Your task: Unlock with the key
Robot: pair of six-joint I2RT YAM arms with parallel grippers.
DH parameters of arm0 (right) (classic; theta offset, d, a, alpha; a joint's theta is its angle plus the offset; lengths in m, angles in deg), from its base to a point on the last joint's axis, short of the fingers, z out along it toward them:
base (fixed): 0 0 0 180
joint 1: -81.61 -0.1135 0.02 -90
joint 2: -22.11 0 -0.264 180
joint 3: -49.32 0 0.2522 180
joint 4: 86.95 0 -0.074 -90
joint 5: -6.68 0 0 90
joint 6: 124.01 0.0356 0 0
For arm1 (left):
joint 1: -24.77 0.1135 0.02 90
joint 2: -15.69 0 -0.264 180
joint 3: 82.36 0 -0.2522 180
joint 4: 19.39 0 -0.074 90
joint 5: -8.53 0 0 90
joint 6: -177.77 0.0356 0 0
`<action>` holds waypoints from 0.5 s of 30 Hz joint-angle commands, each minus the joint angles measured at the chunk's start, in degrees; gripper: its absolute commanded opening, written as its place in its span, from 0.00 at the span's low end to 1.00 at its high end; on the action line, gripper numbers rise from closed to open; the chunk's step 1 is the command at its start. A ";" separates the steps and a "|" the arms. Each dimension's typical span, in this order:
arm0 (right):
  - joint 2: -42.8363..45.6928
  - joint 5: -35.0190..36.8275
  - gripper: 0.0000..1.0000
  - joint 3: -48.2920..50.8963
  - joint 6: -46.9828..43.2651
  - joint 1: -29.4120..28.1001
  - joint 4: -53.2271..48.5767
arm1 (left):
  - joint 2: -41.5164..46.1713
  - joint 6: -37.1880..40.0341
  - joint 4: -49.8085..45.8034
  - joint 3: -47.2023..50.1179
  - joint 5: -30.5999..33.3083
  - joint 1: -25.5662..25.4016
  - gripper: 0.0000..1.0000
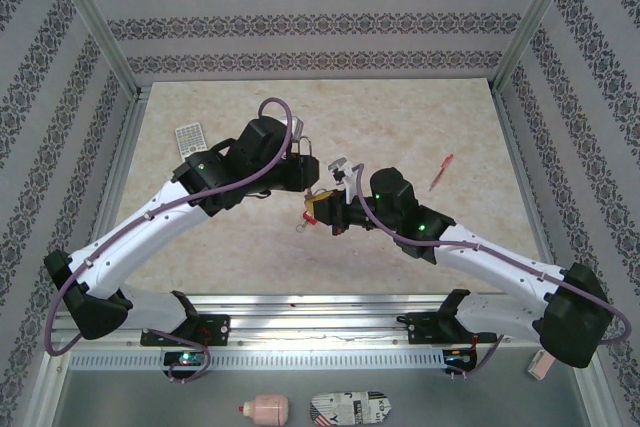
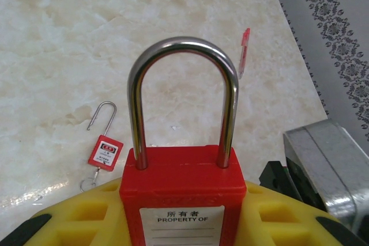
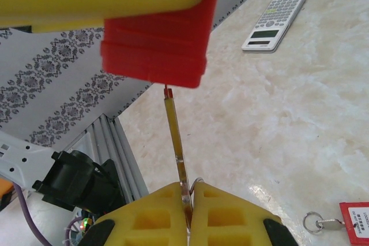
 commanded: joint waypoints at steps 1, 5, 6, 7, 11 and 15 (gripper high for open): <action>0.13 -0.93 0.00 -0.32 0.89 0.38 2.86 | 1.25 -0.41 2.27 0.37 0.73 -1.26 0.00; 0.09 -1.32 0.00 -0.32 1.10 0.68 3.03 | 1.16 -0.18 2.22 0.99 0.66 -1.69 0.00; 0.20 -1.38 0.00 -0.32 1.22 0.78 3.07 | 0.96 0.11 1.80 0.78 1.14 -1.90 0.00; 0.24 -1.56 0.00 -0.33 1.34 0.90 3.16 | 0.82 0.37 1.24 0.52 1.69 -2.20 0.00; 0.20 -1.83 0.00 -0.58 1.75 1.39 2.92 | 0.58 0.88 1.16 0.52 2.05 -2.74 0.00; 0.13 -2.19 0.00 -0.20 2.76 1.96 3.56 | -0.12 2.27 -0.40 -0.51 4.83 -4.06 0.00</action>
